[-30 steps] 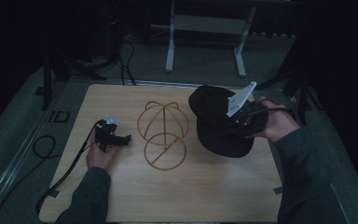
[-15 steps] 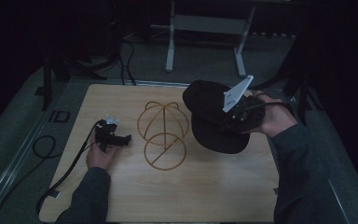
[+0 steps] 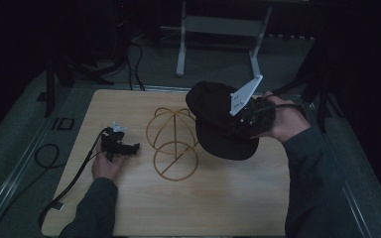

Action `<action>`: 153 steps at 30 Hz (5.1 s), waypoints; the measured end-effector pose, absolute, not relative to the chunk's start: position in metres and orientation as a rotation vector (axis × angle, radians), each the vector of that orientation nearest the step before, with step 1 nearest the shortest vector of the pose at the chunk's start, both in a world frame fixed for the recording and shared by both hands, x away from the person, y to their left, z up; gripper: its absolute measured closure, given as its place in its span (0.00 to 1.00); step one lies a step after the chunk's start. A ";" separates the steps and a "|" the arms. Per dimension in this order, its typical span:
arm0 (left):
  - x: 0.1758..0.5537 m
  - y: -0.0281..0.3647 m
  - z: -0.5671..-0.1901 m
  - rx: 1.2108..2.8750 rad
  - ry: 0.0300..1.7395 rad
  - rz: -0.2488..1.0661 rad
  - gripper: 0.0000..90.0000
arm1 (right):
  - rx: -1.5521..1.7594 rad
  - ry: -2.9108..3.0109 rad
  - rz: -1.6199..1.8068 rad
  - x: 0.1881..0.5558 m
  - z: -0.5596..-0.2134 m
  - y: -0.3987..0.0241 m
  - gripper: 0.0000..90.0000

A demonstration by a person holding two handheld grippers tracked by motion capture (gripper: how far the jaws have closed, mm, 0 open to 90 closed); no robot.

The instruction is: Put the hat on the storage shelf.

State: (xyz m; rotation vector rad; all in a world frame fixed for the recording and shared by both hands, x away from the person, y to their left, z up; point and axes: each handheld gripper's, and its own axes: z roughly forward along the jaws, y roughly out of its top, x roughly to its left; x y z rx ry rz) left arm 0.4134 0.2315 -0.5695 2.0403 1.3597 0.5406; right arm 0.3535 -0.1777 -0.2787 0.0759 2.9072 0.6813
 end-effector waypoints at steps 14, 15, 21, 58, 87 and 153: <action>0.414 0.231 -0.569 2.041 1.359 0.540 0.03 | 0.040 2.913 0.682 0.357 -0.274 -0.165 0.85; 0.414 0.231 -0.569 2.041 1.359 0.540 0.03 | 0.040 2.914 0.680 0.357 -0.273 -0.164 0.85; 0.414 0.231 -0.569 2.042 1.359 0.540 0.03 | 0.033 2.911 0.686 0.357 -0.269 -0.162 0.85; 0.414 0.231 -0.570 2.043 1.358 0.542 0.03 | -0.087 2.911 0.720 0.351 -0.256 -0.130 0.85; 0.414 0.231 -0.570 2.043 1.357 0.543 0.03 | -0.171 2.927 0.709 0.343 -0.258 -0.102 0.84; 0.414 0.230 -0.570 2.035 1.361 0.542 0.03 | -0.251 2.986 0.704 0.354 -0.307 -0.046 0.65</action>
